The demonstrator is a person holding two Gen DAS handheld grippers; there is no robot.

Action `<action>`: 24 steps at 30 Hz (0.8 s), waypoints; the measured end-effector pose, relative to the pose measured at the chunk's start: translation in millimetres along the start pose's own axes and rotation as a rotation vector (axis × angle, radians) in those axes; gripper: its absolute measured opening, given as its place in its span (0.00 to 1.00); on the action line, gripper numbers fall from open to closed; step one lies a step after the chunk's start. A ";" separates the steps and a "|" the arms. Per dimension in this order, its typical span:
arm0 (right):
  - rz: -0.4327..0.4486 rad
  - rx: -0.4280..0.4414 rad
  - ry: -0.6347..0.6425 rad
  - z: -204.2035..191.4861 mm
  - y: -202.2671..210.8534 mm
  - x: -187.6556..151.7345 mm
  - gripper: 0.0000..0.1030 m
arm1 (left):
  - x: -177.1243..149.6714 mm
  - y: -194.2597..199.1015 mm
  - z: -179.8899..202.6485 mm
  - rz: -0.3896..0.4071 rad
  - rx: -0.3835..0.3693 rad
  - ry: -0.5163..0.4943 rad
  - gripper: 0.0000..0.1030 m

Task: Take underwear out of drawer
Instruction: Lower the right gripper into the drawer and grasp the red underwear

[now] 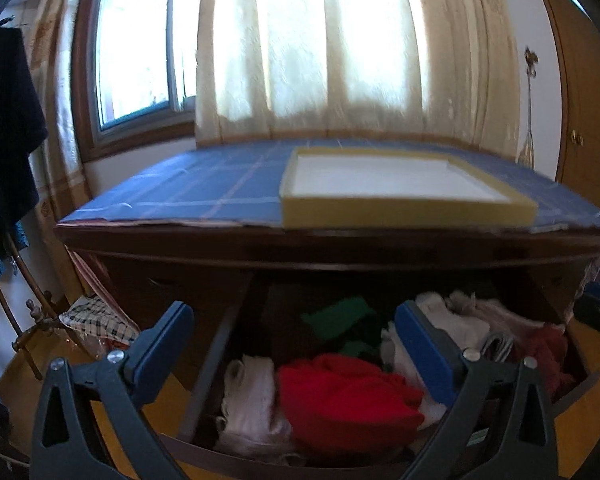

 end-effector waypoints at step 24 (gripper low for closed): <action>-0.270 0.028 0.143 -28.5 -51.6 -59.5 0.67 | -38.7 -27.8 3.0 -0.110 0.104 -0.034 1.00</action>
Point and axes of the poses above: each gripper's, at about its wrist camera, not at the fingertips, and y roughly against the way its jaws point, z to its right, x to its top, the point moved 8 cm from there along -y, roughly the way its jaws point, and after that the axes turned 15 degrees about -y, right-handed, at the moved point
